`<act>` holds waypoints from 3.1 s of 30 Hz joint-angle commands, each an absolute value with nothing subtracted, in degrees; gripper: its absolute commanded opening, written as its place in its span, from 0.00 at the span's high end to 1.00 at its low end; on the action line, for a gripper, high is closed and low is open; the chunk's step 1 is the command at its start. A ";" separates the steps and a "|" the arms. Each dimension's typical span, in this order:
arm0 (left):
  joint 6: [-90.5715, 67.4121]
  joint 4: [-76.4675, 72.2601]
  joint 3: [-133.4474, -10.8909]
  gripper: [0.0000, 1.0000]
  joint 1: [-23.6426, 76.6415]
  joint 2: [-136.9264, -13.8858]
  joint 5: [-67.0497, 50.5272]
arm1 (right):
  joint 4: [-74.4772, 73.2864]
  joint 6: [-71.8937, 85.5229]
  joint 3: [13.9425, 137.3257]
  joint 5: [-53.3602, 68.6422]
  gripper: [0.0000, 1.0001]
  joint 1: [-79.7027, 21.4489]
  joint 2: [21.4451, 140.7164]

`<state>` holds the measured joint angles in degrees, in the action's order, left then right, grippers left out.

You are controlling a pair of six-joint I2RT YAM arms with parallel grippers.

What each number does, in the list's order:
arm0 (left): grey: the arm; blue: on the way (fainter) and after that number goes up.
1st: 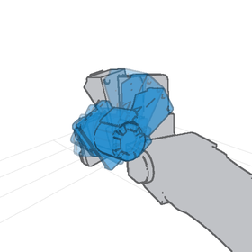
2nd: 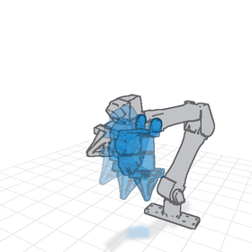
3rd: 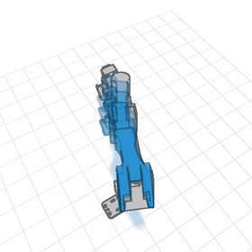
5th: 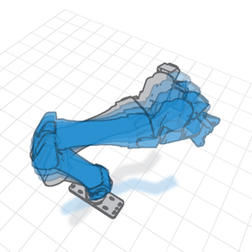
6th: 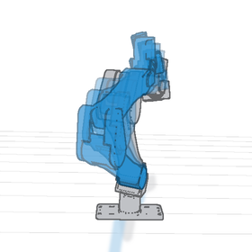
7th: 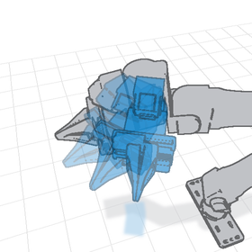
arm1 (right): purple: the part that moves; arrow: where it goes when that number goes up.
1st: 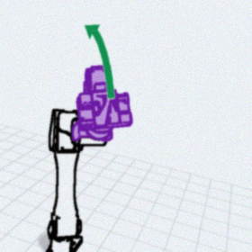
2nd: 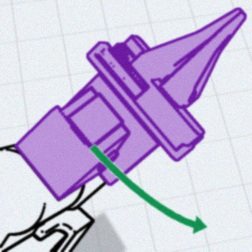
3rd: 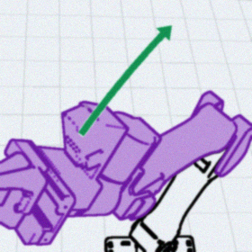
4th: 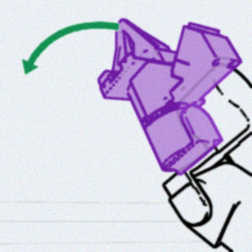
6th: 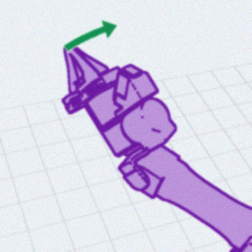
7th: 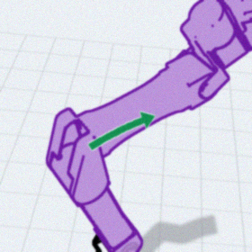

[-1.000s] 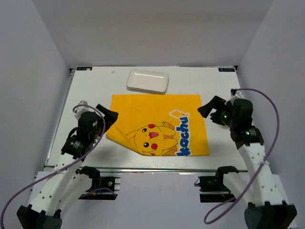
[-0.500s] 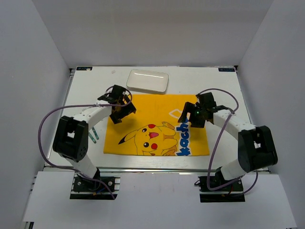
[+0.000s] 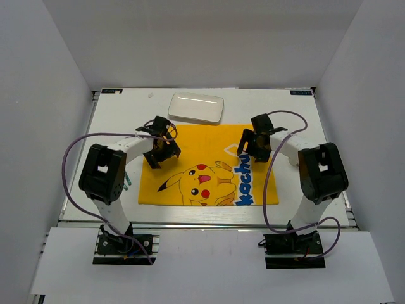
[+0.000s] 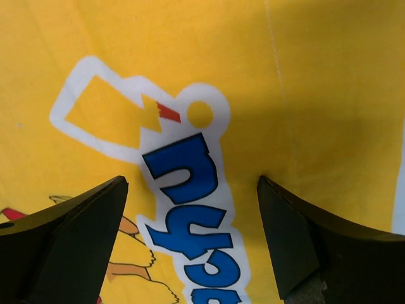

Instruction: Set the dinner table for one person

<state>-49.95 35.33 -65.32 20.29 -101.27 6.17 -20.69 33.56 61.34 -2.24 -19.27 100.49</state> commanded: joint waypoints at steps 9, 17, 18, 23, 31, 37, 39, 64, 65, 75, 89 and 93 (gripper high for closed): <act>-47.46 36.39 -73.74 0.02 19.34 -111.96 7.65 | -25.93 36.12 66.80 -10.63 0.11 -18.63 106.70; -48.78 35.33 -71.02 0.02 19.34 -108.90 7.12 | -26.63 34.81 69.08 -10.64 0.11 -18.02 108.46; -48.87 35.07 -70.67 0.02 19.34 -108.46 6.95 | -26.37 34.37 69.17 -10.11 0.11 -18.10 108.46; -49.13 34.72 -69.96 0.02 19.34 -107.14 6.59 | -26.72 33.66 70.49 -9.40 0.11 -17.32 109.60; -50.01 34.19 -68.82 0.02 20.39 -105.38 4.84 | -24.52 32.08 70.57 -6.24 0.11 -16.44 110.03; -51.68 31.56 -64.52 0.02 20.39 -103.10 3.34 | -22.50 31.03 70.66 -3.25 0.11 -15.56 111.27; -51.77 30.85 -63.55 0.02 20.39 -102.48 2.73 | -22.59 30.67 71.19 -2.55 0.11 -14.94 111.79; -47.64 39.28 -74.79 0.02 19.51 -97.65 9.23 | -21.36 33.31 68.90 4.12 0.11 -14.68 98.44; -47.03 39.81 -75.32 0.02 19.51 -96.95 9.40 | -19.62 33.05 69.34 5.44 0.11 -14.59 98.26; -40.79 47.37 -75.95 0.02 19.51 -82.12 13.53 | -17.83 28.83 91.56 21.61 0.11 -14.68 115.63; -24.96 39.82 -56.79 0.02 19.51 -57.05 13.96 | -20.22 30.40 130.77 28.83 0.17 -14.50 146.59; -26.71 38.85 -53.88 0.02 19.51 -55.63 15.20 | -16.97 35.05 133.07 30.15 0.27 -15.12 152.05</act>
<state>-27.31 40.88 -54.98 19.66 -57.30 12.73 -19.81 31.57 130.47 27.53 -14.76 149.97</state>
